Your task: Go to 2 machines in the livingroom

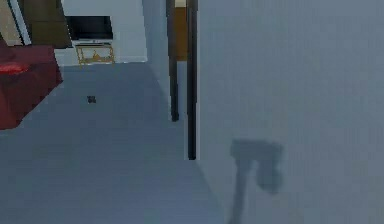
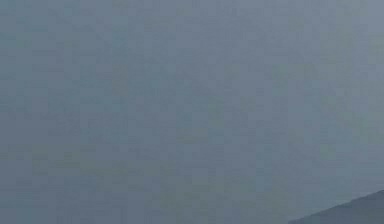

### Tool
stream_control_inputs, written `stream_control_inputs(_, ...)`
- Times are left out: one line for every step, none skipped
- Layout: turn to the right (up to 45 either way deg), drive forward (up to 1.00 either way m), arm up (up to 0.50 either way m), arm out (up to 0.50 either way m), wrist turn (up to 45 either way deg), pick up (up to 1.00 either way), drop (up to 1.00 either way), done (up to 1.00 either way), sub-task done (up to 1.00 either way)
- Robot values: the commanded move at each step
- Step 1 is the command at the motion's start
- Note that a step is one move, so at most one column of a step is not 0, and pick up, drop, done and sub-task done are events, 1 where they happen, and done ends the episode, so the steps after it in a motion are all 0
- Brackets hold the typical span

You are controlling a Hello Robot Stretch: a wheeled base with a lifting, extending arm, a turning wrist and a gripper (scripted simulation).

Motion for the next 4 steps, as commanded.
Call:
stream_control_inputs(-45.0, 0.0, 0.0, 0.0, 0.0, 0.0, 0.0, 0.0, 0.0)
stream_control_inputs(-45.0, 0.0, 0.0, 0.0, 0.0, 0.0, 0.0, 0.0, 0.0)
stream_control_inputs(-6.0, 0.0, 0.0, 0.0, 0.0, 0.0, 0.0, 0.0, 0.0)
stream_control_inputs(0.0, 0.25, 0.0, 0.0, 0.0, 0.0, 0.0, 0.0, 0.0)
